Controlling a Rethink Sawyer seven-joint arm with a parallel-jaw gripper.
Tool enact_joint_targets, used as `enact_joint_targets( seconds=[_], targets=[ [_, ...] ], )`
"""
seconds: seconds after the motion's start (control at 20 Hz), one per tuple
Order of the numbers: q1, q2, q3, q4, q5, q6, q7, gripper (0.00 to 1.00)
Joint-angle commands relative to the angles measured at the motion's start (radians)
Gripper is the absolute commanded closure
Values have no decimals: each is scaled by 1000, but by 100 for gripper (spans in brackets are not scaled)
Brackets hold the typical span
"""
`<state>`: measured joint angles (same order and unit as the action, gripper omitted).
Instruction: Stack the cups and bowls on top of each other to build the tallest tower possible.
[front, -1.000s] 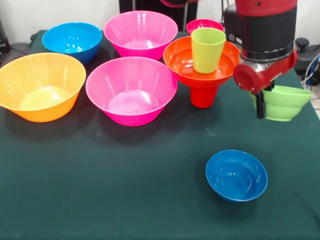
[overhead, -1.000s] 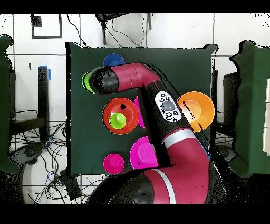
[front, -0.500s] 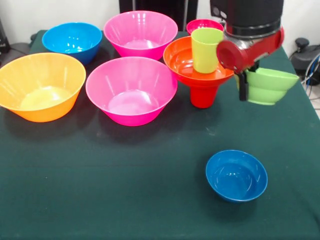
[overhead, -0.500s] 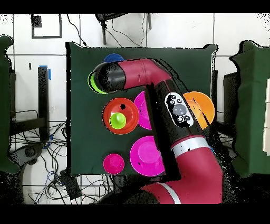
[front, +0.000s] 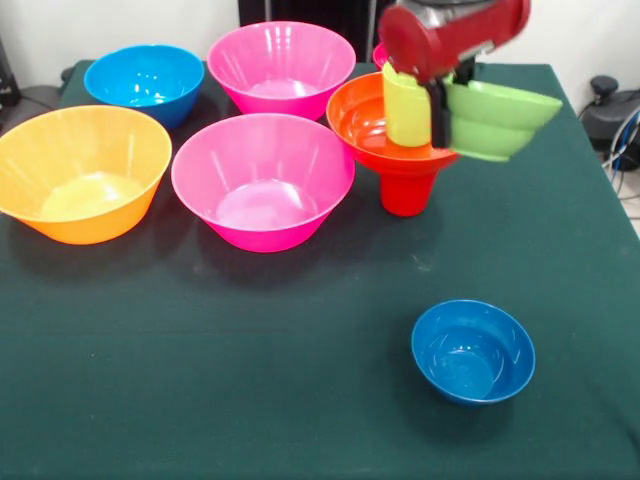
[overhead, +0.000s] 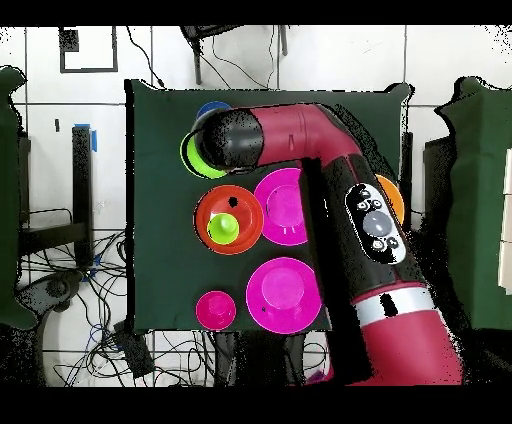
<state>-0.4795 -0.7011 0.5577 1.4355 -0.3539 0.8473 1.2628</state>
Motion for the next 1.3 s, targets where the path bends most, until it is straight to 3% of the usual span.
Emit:
enact_joint_targets(
  seconds=[0.05, 0.45, 0.7, 1.3],
  targets=[
    [-4, -64, 27, 103, 16, 135, -66, 100],
    [-32, -66, 21, 77, 6, 276, -142, 100],
    [-38, -56, 14, 79, -9, 324, -140, 100],
    [-102, -77, 33, 139, -4, 302, -139, 100]
  ],
)
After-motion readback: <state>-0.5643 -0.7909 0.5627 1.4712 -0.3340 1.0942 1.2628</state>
